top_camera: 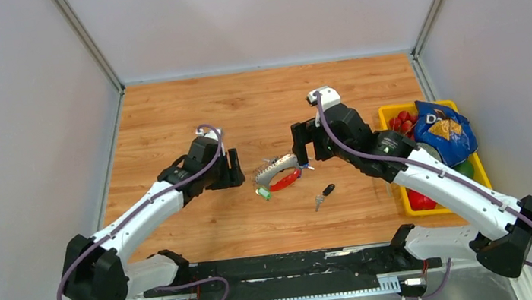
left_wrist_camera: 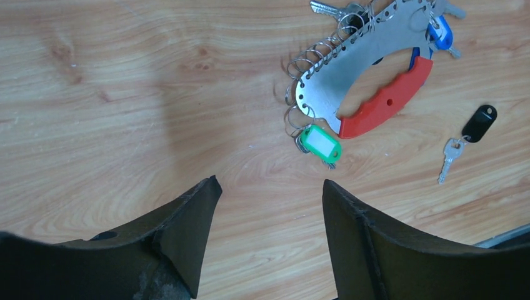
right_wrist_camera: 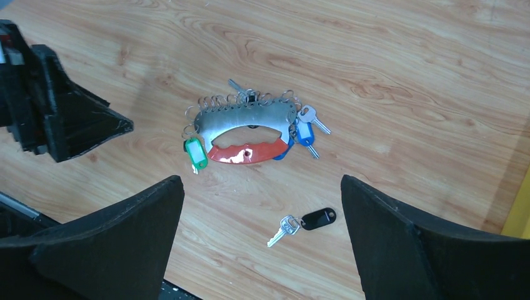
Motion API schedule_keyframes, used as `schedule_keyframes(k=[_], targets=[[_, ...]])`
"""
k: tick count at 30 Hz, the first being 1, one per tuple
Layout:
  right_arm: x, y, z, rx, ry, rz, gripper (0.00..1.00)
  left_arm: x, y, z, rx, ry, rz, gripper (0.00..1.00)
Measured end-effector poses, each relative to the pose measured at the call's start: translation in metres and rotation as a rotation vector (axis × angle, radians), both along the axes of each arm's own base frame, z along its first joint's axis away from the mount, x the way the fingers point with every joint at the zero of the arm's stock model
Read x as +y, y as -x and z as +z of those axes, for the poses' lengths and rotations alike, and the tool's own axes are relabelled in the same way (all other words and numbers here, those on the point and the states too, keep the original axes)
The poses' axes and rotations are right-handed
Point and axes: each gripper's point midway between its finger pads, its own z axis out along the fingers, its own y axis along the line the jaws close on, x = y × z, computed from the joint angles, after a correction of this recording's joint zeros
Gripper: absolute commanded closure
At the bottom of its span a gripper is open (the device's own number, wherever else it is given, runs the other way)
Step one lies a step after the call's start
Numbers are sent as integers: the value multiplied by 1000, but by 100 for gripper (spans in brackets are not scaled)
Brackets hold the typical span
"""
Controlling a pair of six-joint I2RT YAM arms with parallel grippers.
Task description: Put the keys on the keyring
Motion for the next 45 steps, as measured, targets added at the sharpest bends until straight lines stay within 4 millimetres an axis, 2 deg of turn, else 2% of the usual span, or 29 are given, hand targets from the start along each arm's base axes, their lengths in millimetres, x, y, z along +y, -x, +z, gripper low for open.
schedule_keyframes(k=[4, 6, 11, 24, 31, 34, 40, 45], targets=[[2, 3, 0, 1, -17, 17, 1, -12, -6, -13, 25, 30, -7, 44], [3, 4, 0, 0, -26, 24, 1, -17, -10, -19, 31, 44, -13, 46], [6, 7, -1, 5, -41, 42, 1, -25, -14, -38, 50, 53, -27, 47], [11, 9, -2, 9, -58, 66, 0, -38, -35, -68, 45, 46, -41, 48], [12, 8, 0, 1, -65, 66, 0, -43, -40, -84, 58, 46, -51, 55], [13, 7, -1, 2, -66, 67, 0, -49, -44, -83, 49, 64, -62, 57], [21, 3, -17, 37, -44, 80, 0, -53, -45, -85, 53, 76, -78, 64], [23, 4, -21, 49, -39, 87, 0, -56, -45, -87, 55, 83, -89, 78]])
